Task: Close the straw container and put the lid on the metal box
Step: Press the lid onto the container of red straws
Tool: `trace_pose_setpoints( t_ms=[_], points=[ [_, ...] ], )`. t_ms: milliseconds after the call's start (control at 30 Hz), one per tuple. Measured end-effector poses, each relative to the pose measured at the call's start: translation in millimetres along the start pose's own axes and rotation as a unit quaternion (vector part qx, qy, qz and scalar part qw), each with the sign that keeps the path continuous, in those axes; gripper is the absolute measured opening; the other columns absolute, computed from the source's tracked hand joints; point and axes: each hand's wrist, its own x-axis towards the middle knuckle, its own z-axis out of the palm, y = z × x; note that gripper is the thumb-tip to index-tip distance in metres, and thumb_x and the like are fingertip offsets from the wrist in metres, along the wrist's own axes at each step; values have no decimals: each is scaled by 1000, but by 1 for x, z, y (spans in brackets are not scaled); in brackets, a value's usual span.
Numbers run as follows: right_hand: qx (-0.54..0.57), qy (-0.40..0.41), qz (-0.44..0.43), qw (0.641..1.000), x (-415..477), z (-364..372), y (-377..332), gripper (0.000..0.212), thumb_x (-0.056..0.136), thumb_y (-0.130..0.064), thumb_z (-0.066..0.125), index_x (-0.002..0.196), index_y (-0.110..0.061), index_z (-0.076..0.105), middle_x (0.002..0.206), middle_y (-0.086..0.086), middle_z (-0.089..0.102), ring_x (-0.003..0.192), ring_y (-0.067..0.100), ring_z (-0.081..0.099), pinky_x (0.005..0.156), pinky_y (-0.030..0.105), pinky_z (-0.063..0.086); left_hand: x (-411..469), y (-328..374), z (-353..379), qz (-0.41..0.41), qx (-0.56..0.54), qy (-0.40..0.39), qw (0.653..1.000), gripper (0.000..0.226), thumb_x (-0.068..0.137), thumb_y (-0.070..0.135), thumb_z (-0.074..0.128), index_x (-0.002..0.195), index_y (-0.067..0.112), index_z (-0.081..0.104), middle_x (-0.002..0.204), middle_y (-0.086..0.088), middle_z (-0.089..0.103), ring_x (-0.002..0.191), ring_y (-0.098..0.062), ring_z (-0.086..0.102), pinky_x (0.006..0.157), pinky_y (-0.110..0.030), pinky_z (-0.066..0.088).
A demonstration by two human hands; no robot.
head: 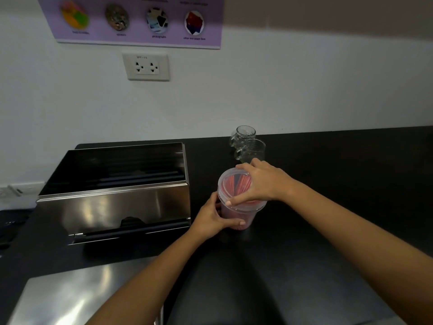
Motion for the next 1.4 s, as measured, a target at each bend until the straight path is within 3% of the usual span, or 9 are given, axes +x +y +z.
trace_pose_setpoints(
  t_ms=[233,400,600,1033,1233,1333,1400],
  points=[
    [7,-51,9,999,0,-9,4,116,44,-83,57,140,-30,20,139,6,33,125,28,37,95,47,38,0,1,-1,-9,2,-2,1000,101,49,37,86,132,34,30,132,8,46,115,-6,42,90,-23,41],
    [20,-94,1,995,-1,-14,5,116,44,-71,70,140,-32,17,137,7,31,124,29,36,95,42,39,0,1,-1,-7,1,-3,1000,98,48,38,86,130,36,31,119,18,47,113,-5,44,82,-14,40],
    [22,-87,-5,996,-1,-13,2,107,49,-62,73,138,-31,22,135,7,32,121,29,38,91,41,40,0,1,-1,-5,5,-3,1000,101,46,42,85,131,35,31,121,15,46,114,-6,45,85,-18,41],
    [-40,-79,37,995,3,-11,-2,122,43,-84,56,141,-21,19,143,13,28,125,36,39,94,48,41,-1,3,0,-8,14,2,1000,96,51,38,85,130,35,30,131,8,48,115,-6,42,90,-23,41],
    [-39,-81,62,994,3,-7,-1,128,40,-91,41,141,-17,20,145,15,26,126,37,37,96,48,38,-2,3,0,-10,13,0,1000,96,52,37,85,130,38,28,124,14,46,113,-5,41,91,-24,41],
    [30,-111,36,993,3,-12,9,118,50,-80,56,142,-19,17,145,11,22,131,33,28,102,48,32,-1,3,0,-9,14,1,1000,98,51,37,85,132,36,29,135,5,46,113,-5,41,91,-23,41],
    [86,-142,10,986,3,-14,16,120,53,-66,70,144,-21,5,148,6,12,135,29,18,108,46,26,-2,3,-1,-9,13,6,1000,98,51,36,85,132,35,29,136,4,46,113,-5,42,90,-21,41]
  ],
)
